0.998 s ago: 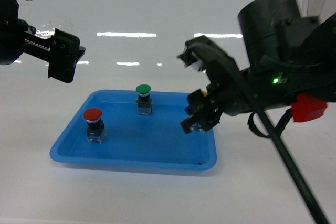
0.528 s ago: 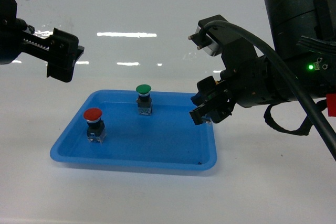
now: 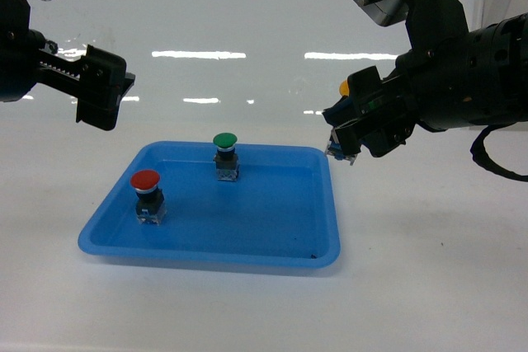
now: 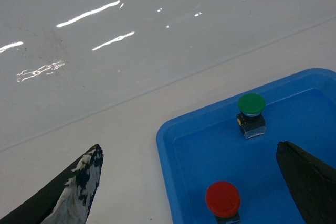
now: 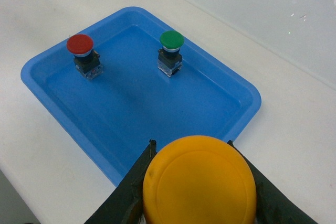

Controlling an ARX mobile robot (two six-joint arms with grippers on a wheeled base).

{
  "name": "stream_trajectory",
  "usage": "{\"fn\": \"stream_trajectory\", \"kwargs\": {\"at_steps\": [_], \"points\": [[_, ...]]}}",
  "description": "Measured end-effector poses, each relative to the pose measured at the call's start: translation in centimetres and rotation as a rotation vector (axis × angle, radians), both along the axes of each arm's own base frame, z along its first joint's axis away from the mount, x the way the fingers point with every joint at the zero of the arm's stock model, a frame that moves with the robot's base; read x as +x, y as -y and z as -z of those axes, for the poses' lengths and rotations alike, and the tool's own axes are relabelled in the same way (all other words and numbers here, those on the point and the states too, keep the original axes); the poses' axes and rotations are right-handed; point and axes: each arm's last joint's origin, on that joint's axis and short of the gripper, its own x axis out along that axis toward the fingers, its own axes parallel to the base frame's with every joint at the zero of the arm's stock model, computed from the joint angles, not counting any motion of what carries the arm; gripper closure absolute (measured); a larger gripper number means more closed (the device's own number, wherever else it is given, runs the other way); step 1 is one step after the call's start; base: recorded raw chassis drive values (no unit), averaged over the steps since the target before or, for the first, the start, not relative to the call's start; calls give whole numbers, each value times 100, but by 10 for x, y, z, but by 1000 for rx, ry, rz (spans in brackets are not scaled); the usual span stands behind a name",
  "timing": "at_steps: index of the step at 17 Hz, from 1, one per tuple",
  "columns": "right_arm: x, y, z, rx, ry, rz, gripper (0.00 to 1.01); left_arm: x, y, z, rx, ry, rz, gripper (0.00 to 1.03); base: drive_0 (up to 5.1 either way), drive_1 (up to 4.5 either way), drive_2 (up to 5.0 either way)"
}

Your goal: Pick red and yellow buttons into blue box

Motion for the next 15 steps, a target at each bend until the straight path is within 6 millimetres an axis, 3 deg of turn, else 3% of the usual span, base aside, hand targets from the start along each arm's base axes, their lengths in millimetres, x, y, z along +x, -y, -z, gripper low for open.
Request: {"fn": "stream_trajectory", "kwargs": {"at_steps": [8, 15], "points": [[-1, 0, 3, -3, -12, -1, 68, 15, 40, 41, 16, -160, 112, 5, 0, 0, 0], [-1, 0, 3, -4, -12, -1, 69, 34, 45, 85, 89, -220, 59, 5, 0, 0, 0]]}}
